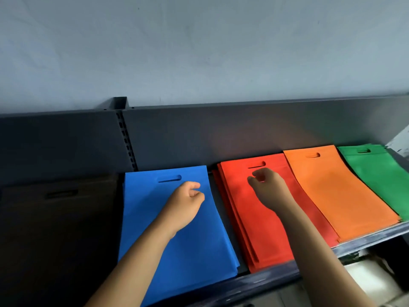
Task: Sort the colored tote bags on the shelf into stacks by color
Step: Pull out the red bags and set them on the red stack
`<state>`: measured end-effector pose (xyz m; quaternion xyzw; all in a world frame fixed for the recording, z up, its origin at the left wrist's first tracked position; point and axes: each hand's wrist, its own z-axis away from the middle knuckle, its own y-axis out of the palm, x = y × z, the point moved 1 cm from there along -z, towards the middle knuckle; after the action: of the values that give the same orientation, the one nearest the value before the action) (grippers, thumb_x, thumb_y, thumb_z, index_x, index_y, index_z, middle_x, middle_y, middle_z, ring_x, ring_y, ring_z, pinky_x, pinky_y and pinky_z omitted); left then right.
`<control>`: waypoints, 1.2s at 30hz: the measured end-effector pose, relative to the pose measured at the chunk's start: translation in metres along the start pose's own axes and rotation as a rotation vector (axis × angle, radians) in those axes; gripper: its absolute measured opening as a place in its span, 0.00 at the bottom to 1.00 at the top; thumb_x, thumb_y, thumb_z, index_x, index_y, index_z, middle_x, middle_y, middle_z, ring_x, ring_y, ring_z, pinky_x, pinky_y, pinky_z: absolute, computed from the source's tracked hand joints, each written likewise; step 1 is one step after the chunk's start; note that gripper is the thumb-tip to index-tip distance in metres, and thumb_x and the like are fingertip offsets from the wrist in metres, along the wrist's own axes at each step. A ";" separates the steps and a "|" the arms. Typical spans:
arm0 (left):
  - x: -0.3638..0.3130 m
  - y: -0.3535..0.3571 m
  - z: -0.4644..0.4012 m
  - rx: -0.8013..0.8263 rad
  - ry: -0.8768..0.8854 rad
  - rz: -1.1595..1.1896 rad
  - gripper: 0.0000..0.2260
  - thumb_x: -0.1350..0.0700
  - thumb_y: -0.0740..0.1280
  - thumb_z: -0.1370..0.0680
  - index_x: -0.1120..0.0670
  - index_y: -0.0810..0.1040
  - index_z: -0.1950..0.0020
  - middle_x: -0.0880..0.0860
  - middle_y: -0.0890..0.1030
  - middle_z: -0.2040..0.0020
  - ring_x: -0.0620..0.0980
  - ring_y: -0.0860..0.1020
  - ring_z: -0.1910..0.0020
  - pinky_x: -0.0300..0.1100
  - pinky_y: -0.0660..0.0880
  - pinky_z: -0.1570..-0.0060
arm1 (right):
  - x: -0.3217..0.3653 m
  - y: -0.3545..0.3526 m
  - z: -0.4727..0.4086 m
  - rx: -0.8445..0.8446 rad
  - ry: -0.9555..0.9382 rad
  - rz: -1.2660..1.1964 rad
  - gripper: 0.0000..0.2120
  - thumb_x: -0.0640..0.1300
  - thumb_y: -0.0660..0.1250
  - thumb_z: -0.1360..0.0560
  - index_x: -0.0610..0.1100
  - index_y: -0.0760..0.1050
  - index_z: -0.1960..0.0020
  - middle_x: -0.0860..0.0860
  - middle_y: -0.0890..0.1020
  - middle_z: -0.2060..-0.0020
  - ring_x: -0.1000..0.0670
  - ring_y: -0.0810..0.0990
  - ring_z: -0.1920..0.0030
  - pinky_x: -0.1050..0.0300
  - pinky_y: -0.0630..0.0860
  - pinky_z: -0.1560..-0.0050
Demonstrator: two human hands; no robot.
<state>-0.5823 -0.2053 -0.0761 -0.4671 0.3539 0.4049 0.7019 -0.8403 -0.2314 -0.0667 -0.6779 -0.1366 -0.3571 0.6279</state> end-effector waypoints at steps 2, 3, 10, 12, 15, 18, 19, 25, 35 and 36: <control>-0.007 0.019 -0.004 0.016 -0.019 -0.006 0.20 0.51 0.63 0.19 0.48 0.72 0.27 0.44 0.81 0.40 0.44 0.80 0.44 0.43 0.76 0.43 | -0.014 -0.006 -0.010 0.036 -0.017 0.009 0.14 0.48 0.71 0.20 0.43 0.83 0.39 0.46 0.86 0.43 0.43 0.83 0.39 0.54 0.74 0.44; -0.012 0.030 -0.007 0.019 -0.036 0.000 0.22 0.51 0.64 0.19 0.49 0.71 0.24 0.44 0.81 0.40 0.44 0.80 0.43 0.45 0.76 0.39 | -0.021 -0.010 -0.016 0.058 -0.027 0.020 0.13 0.49 0.71 0.21 0.44 0.83 0.40 0.46 0.87 0.44 0.44 0.83 0.41 0.55 0.73 0.46; -0.036 0.094 -0.030 -0.080 -0.246 0.114 0.26 0.41 0.69 0.31 0.51 0.74 0.36 0.47 0.76 0.50 0.52 0.77 0.42 0.50 0.72 0.33 | -0.073 -0.023 -0.057 0.319 -0.075 0.125 0.13 0.52 0.71 0.21 0.43 0.83 0.44 0.45 0.86 0.51 0.42 0.84 0.49 0.52 0.76 0.50; -0.041 0.112 -0.040 -0.154 -0.260 0.147 0.11 0.45 0.71 0.26 0.46 0.71 0.51 0.46 0.73 0.54 0.53 0.76 0.46 0.53 0.73 0.32 | -0.087 -0.024 -0.065 0.369 -0.095 0.093 0.12 0.52 0.72 0.21 0.43 0.83 0.47 0.45 0.86 0.54 0.43 0.83 0.53 0.51 0.76 0.53; -0.052 0.130 -0.047 -0.294 -0.263 0.190 0.16 0.50 0.72 0.22 0.46 0.64 0.59 0.48 0.73 0.56 0.52 0.75 0.54 0.50 0.75 0.42 | -0.100 -0.026 -0.073 0.425 -0.118 -0.039 0.11 0.51 0.72 0.21 0.43 0.84 0.51 0.44 0.87 0.57 0.48 0.81 0.60 0.47 0.79 0.54; -0.058 0.144 -0.053 -0.294 -0.295 0.241 0.10 0.49 0.76 0.26 0.53 0.81 0.52 0.51 0.85 0.59 0.51 0.84 0.58 0.48 0.81 0.49 | -0.111 -0.029 -0.079 0.528 -0.144 -0.140 0.08 0.48 0.72 0.21 0.44 0.84 0.53 0.48 0.86 0.61 0.51 0.79 0.62 0.45 0.80 0.52; -0.058 0.149 -0.055 -0.264 -0.296 0.245 0.14 0.48 0.78 0.28 0.54 0.84 0.48 0.51 0.88 0.57 0.51 0.86 0.56 0.50 0.83 0.47 | -0.113 -0.031 -0.081 0.555 -0.141 -0.179 0.07 0.48 0.71 0.21 0.46 0.83 0.55 0.49 0.84 0.62 0.51 0.79 0.62 0.45 0.81 0.52; -0.065 0.163 -0.043 -0.390 -0.048 0.100 0.14 0.55 0.75 0.23 0.47 0.80 0.38 0.45 0.87 0.47 0.43 0.85 0.49 0.53 0.80 0.40 | -0.119 -0.039 -0.085 0.616 -0.052 -0.405 0.05 0.44 0.70 0.18 0.42 0.80 0.46 0.47 0.80 0.60 0.51 0.80 0.64 0.44 0.85 0.53; -0.115 0.101 0.022 -0.490 0.284 0.338 0.16 0.49 0.74 0.24 0.38 0.79 0.37 0.45 0.85 0.40 0.44 0.83 0.41 0.43 0.76 0.43 | -0.090 -0.098 -0.113 0.652 -0.249 -0.903 0.21 0.43 0.79 0.27 0.47 0.80 0.35 0.51 0.88 0.43 0.51 0.86 0.41 0.55 0.83 0.40; -0.118 0.102 0.023 -0.569 0.315 0.273 0.14 0.48 0.72 0.24 0.38 0.79 0.39 0.42 0.85 0.42 0.41 0.83 0.43 0.42 0.76 0.45 | -0.084 -0.099 -0.108 0.709 -0.266 -0.908 0.17 0.40 0.78 0.26 0.45 0.82 0.38 0.50 0.89 0.44 0.50 0.87 0.43 0.54 0.84 0.42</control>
<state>-0.7209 -0.1877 -0.0033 -0.6491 0.3902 0.5004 0.4195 -0.9966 -0.2942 -0.0516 -0.3395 -0.6016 -0.4347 0.5779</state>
